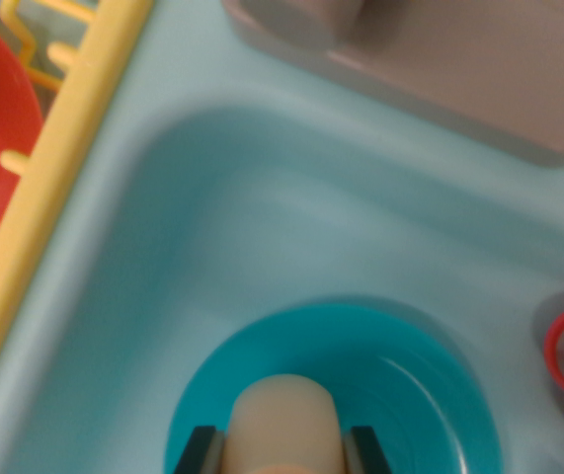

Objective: Pick detergent from the sink

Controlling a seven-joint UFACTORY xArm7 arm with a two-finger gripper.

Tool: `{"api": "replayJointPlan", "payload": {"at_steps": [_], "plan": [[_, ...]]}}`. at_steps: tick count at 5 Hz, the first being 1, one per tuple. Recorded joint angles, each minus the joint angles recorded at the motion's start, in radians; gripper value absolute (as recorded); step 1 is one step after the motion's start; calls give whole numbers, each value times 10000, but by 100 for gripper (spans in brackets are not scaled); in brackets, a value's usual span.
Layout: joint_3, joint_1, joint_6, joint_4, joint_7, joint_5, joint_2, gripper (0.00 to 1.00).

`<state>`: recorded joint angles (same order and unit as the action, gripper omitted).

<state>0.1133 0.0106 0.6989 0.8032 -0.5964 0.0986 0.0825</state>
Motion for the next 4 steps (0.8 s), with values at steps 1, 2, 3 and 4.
{"api": "replayJointPlan", "payload": {"at_steps": [1, 2, 3, 4], "plan": [[1, -1, 135, 89, 14, -13, -47, 100], [3, -4, 333, 219, 35, -31, -116, 100], [3, -4, 333, 219, 35, -31, -116, 100], [5, -6, 604, 397, 64, -56, -210, 100]]}}
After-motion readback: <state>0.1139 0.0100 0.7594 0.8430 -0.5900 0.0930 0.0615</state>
